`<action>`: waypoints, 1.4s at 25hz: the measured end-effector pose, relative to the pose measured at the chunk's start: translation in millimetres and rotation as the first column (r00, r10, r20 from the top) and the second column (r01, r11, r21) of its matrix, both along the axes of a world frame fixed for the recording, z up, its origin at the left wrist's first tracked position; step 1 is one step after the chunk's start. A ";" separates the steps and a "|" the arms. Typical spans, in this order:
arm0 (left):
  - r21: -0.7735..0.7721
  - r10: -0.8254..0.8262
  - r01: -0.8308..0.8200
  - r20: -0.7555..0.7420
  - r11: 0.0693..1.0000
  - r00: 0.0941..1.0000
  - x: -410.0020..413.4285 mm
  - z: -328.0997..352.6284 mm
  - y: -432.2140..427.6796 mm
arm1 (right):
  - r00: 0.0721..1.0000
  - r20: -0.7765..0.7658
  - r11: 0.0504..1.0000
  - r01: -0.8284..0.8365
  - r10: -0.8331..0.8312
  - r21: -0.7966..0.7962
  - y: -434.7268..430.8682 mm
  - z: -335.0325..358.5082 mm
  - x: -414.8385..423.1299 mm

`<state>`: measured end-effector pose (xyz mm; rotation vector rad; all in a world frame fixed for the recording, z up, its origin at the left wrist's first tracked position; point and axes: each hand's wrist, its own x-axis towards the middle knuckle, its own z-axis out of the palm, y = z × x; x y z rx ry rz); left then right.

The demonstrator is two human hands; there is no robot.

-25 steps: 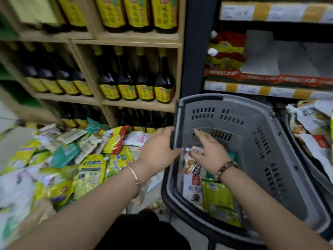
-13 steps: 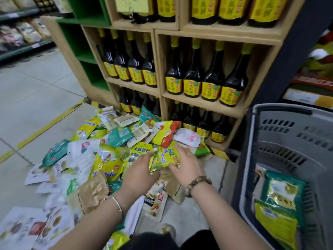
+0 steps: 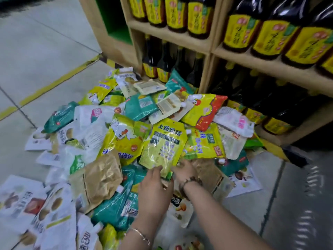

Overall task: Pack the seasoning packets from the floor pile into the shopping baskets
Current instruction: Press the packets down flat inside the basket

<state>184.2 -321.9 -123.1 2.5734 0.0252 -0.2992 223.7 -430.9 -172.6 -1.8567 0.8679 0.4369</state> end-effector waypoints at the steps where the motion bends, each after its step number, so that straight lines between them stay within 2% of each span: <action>1: -0.014 0.020 -0.020 -0.015 1.000 1.000 0.7 -5.3 2.3 | 0.997 -0.042 0.998 0.066 -0.066 0.011 9.0 -7.1 8.2; 4: -0.138 0.100 -0.110 -0.076 0.984 0.992 0.1 -16.2 10.1 | 0.973 -0.107 0.979 0.200 -0.203 -0.038 24.2 -17.4 22.9; 6: -0.251 0.179 -0.201 -0.108 0.947 0.978 -0.8 -18.7 14.3 | 0.977 0.022 0.975 0.211 -0.210 -0.069 24.9 -24.0 22.8; 7: -0.304 0.226 -0.256 -0.131 0.918 0.965 -0.2 -18.3 15.8 | 0.966 0.126 0.973 0.230 -0.225 -0.030 21.9 -27.5 19.9; 9: -0.384 0.316 -0.368 -0.194 0.847 0.929 0.2 -17.3 19.3 | 0.928 0.264 0.964 0.241 -0.264 0.116 10.1 -29.0 8.1; 12: -0.516 0.397 -0.498 -0.301 0.697 0.867 -0.4 -15.7 21.9 | 0.892 0.252 0.897 0.282 -0.376 0.340 -21.5 -15.4 -8.2; 15: -0.586 0.337 -0.531 -0.414 0.611 0.845 -0.8 -14.5 24.0 | 0.872 0.131 0.665 0.254 -0.471 0.703 -55.5 -1.1 -17.8; 17: -0.614 0.268 -0.607 -0.557 0.505 0.786 4.2 -15.6 28.6 | 0.912 0.151 0.628 0.135 -0.381 0.766 -71.8 4.7 -24.2; 19: -0.621 0.128 -0.714 -0.719 0.323 0.683 8.1 -16.5 35.0 | 0.946 0.198 0.646 0.015 -0.255 0.764 -75.9 6.2 -30.6; 20: -0.615 0.062 -0.742 -0.757 0.268 0.650 8.2 -16.5 36.1 | 0.961 0.196 0.648 -0.024 -0.195 0.761 -74.3 7.1 -32.6; 22: -0.568 0.065 -0.774 -0.793 0.281 0.605 4.6 -19.6 35.9 | 0.985 0.162 0.674 -0.076 -0.066 0.735 -69.9 6.7 -33.0; 24: -0.513 0.123 -0.812 -0.819 0.278 0.560 2.9 -25.9 33.9 | 0.983 0.169 0.723 -0.163 0.065 0.671 -67.9 9.8 -29.9; 26: -0.514 0.158 -0.825 -0.817 0.234 0.554 4.4 -29.5 32.4 | 0.959 0.227 0.807 -0.268 0.171 0.527 -63.9 17.2 -22.3; 28: -0.524 0.213 -0.836 -0.808 0.165 0.549 7.4 -29.5 31.1 | 0.925 0.326 0.933 -0.280 0.198 0.228 -62.8 17.6 -13.3; 29: -0.533 0.238 -0.833 -0.799 0.148 0.553 7.7 -29.3 30.1 | 0.912 0.378 0.983 -0.181 0.157 0.029 -62.7 17.1 -9.3; 30: -0.543 0.258 -0.826 -0.785 0.149 0.563 7.9 -28.4 28.3 | 0.898 0.410 0.979 -0.090 0.159 -0.183 -64.2 16.0 -3.7; 31: -0.560 0.279 -0.813 -0.765 0.159 0.581 7.3 -27.8 26.8 | 0.887 0.395 0.908 -0.062 0.241 -0.415 -65.5 15.1 2.1; 32: -0.573 0.297 -0.801 -0.745 0.172 0.597 6.5 -28.1 26.2 | 0.877 0.302 0.794 -0.133 0.373 -0.593 -67.6 9.2 7.3; 33: -0.583 0.312 -0.791 -0.729 0.184 0.610 5.7 -29.0 25.9 | 0.847 0.175 0.678 -0.260 0.502 -0.687 -70.1 -1.1 14.4; 35: -0.583 0.329 -0.788 -0.718 0.196 0.613 3.6 -30.8 26.1 | 0.771 -0.099 0.477 -0.484 0.629 -0.733 -71.6 -17.4 30.5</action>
